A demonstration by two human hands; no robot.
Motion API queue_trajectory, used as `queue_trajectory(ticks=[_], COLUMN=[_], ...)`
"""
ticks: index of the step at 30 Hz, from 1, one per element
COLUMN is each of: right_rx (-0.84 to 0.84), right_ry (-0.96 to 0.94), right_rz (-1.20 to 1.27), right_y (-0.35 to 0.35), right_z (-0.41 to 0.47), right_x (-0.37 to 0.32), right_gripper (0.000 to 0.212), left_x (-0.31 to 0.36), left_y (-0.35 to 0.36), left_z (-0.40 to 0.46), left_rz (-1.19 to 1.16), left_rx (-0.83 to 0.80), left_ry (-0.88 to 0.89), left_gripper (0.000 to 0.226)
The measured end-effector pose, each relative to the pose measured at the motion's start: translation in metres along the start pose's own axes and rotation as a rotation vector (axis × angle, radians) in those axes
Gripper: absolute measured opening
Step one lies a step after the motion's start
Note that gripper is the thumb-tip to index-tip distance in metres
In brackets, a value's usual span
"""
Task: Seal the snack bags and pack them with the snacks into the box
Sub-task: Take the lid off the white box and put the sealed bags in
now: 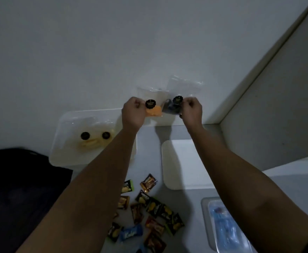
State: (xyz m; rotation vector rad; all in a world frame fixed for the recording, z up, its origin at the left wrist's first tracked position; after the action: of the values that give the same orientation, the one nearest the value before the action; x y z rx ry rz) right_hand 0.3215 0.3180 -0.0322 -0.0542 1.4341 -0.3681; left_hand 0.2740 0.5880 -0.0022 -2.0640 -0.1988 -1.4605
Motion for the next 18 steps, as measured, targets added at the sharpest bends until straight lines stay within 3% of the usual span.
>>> queue_trajectory(ticks=[4, 10, 18], right_rx=[-0.042, -0.192, -0.390], right_ry=[-0.034, -0.036, 0.114], right_rz=[0.009, -0.066, -0.226], right_y=[0.054, 0.132, 0.212], right_z=[-0.021, -0.057, -0.099], right_x=[-0.045, -0.088, -0.049], right_gripper=[0.017, 0.016, 0.025], left_x=[-0.013, -0.090, -0.162], left_y=[-0.082, -0.168, -0.179], left_z=[0.012, 0.029, 0.039], left_rz=[-0.057, -0.109, -0.074], left_rx=[0.128, 0.279, 0.203], left_ry=[-0.028, -0.245, -0.474], left_gripper=[0.010, 0.012, 0.028])
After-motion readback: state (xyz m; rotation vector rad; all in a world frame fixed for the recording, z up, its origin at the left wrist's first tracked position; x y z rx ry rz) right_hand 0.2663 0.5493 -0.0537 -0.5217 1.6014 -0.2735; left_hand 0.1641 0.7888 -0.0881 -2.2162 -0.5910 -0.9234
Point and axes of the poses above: each hand's wrist, its own z-axis towards the middle knuckle, its own y-axis out of the palm, x = y × z, the point moved 10 cm from there along z, towards the middle knuckle, and after that the axes turned 15 degrees about -y, right-handed, at the moved point
